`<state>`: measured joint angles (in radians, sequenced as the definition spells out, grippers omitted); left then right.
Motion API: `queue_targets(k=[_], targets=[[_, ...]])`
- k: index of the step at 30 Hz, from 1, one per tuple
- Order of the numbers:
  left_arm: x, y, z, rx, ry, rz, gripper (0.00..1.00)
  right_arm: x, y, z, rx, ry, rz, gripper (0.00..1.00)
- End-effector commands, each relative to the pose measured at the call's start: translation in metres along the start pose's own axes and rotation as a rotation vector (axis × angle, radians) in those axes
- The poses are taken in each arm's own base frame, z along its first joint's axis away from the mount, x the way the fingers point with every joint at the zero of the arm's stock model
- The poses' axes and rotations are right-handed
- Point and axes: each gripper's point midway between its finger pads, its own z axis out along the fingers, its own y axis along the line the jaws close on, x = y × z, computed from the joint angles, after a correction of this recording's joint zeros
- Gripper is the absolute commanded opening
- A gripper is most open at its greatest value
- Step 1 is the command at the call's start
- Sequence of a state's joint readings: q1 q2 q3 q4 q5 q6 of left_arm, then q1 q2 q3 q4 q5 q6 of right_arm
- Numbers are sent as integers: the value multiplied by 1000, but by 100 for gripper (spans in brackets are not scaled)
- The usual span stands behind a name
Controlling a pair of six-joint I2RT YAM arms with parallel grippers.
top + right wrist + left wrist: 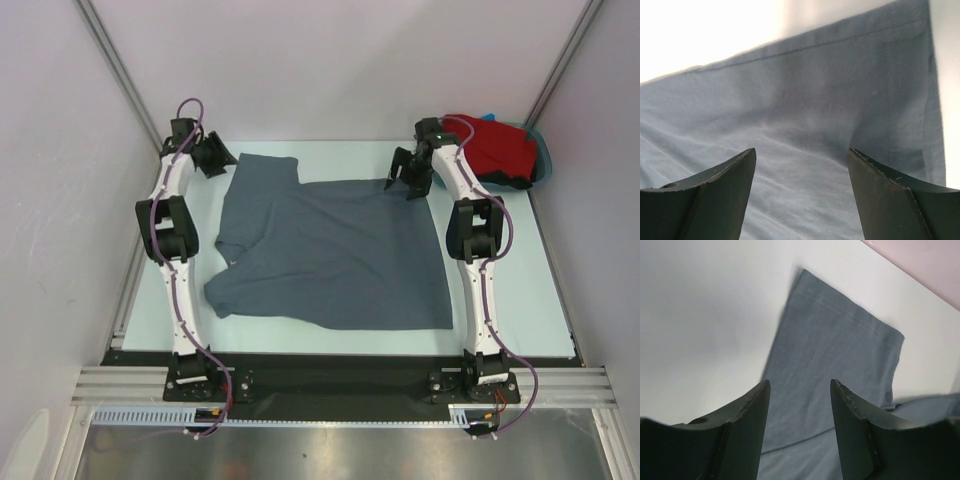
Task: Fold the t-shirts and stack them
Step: Flatten the tshirt out
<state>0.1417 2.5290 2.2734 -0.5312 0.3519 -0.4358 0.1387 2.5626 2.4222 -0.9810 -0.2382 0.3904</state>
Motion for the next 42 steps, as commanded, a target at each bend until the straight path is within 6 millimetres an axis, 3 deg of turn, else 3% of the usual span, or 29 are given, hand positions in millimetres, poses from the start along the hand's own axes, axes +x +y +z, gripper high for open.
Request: queue_targets(k=[1, 6, 8, 10, 14, 21, 30, 33, 38, 42], targets=[[-21, -34, -37, 78, -39, 78, 57, -8, 28, -41, -50, -44, -51, 80], [6, -34, -13, 159, 81, -3, 55, 2, 23, -39, -16, -9, -51, 80], [16, -51, -13, 290, 140, -32, 52, 3, 22, -39, -9, -5, -49, 80], [29, -47, -4, 291, 179, -71, 49, 3, 20, -39, -6, -2, -46, 80], [54, -59, 5, 447, 262, -171, 47, 3, 18, -37, -3, 0, -36, 80], [71, -38, 21, 317, 304, -160, 44, 5, 13, -38, 14, 7, -29, 80], [54, 1, 39, 105, 197, -2, 48, 11, 7, -57, 57, 25, -44, 80], [39, -1, 44, 140, 156, -38, 49, 18, 8, -63, 57, 52, -54, 80], [-6, -8, 45, 166, -6, -19, 57, 22, 8, -67, 62, 70, -58, 80], [-8, -14, 51, 216, -14, -53, 58, 22, 9, -68, 63, 70, -54, 81]])
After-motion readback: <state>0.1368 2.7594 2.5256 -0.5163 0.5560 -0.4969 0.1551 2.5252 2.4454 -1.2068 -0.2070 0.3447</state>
